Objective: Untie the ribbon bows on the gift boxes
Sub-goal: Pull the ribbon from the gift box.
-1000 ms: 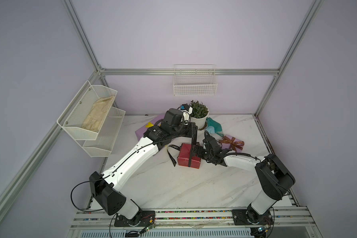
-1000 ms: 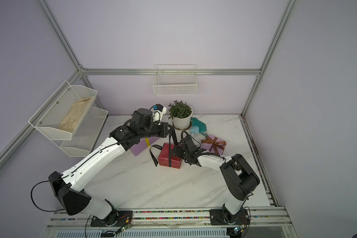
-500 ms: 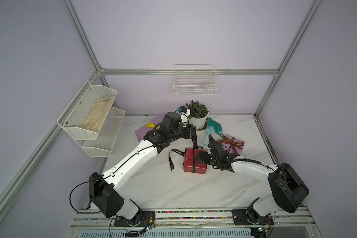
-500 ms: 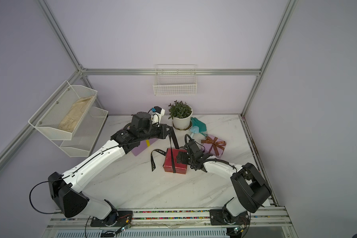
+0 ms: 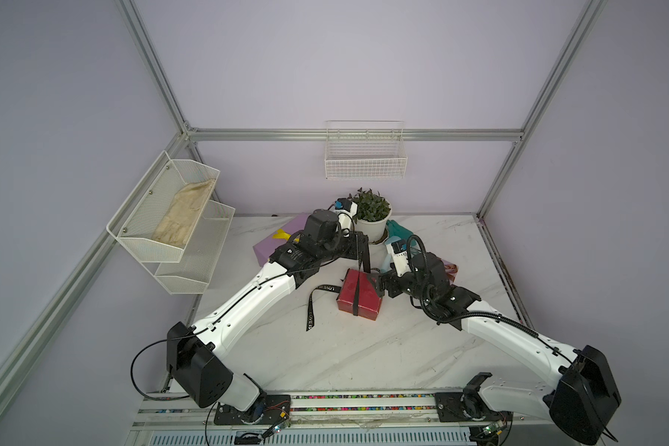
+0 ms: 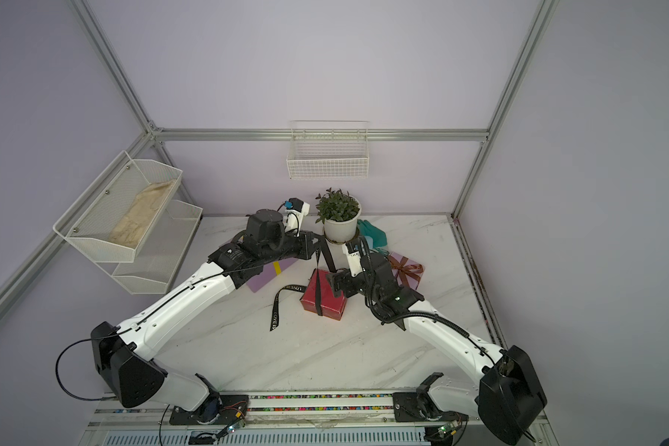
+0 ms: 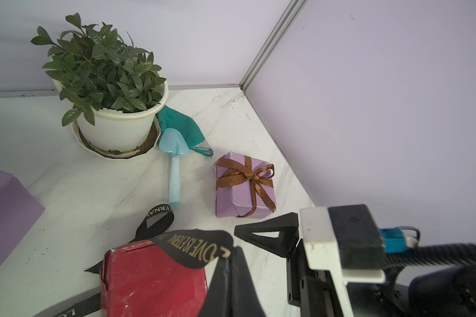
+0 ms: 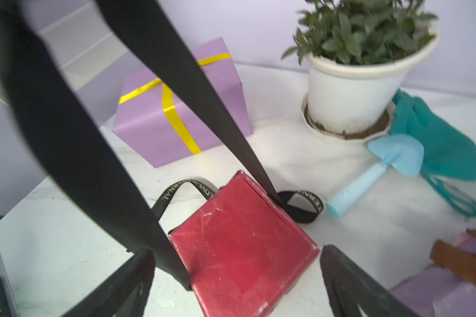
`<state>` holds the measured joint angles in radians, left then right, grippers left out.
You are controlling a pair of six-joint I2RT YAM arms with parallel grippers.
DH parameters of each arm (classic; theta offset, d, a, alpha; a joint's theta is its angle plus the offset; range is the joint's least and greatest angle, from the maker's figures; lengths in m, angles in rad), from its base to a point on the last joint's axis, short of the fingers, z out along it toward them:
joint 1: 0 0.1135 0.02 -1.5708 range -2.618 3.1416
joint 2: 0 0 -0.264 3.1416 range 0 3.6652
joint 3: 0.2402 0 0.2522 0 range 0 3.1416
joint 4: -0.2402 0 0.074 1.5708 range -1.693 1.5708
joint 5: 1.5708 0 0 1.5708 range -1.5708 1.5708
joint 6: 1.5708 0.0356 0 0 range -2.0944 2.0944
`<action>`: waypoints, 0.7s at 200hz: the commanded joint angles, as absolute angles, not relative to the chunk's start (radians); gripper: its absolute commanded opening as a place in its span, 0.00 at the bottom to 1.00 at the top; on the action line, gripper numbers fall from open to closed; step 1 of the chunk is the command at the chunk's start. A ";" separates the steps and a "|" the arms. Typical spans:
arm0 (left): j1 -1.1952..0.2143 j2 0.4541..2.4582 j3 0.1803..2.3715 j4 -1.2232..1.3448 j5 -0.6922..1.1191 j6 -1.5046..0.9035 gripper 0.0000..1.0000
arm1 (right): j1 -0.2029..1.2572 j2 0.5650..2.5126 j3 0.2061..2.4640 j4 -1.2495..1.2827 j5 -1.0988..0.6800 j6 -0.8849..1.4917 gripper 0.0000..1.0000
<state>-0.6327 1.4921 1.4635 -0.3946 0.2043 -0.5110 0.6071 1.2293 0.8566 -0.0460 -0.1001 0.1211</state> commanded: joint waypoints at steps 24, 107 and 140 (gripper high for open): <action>-0.626 1.485 1.449 -0.362 0.162 -0.464 0.00 | 0.608 1.210 0.795 0.195 -0.281 -0.074 0.97; -0.626 1.467 1.418 -0.363 0.222 -0.503 0.00 | 0.609 1.500 0.839 0.526 -0.274 -0.093 0.97; -0.626 1.443 1.387 -0.363 0.227 -0.524 0.00 | 0.609 1.487 0.830 0.530 -0.128 -0.104 0.97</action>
<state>-0.6300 1.4918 1.4242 -0.3855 0.2024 -0.5034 0.6071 1.5185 0.8154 0.4412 -0.2203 -0.0658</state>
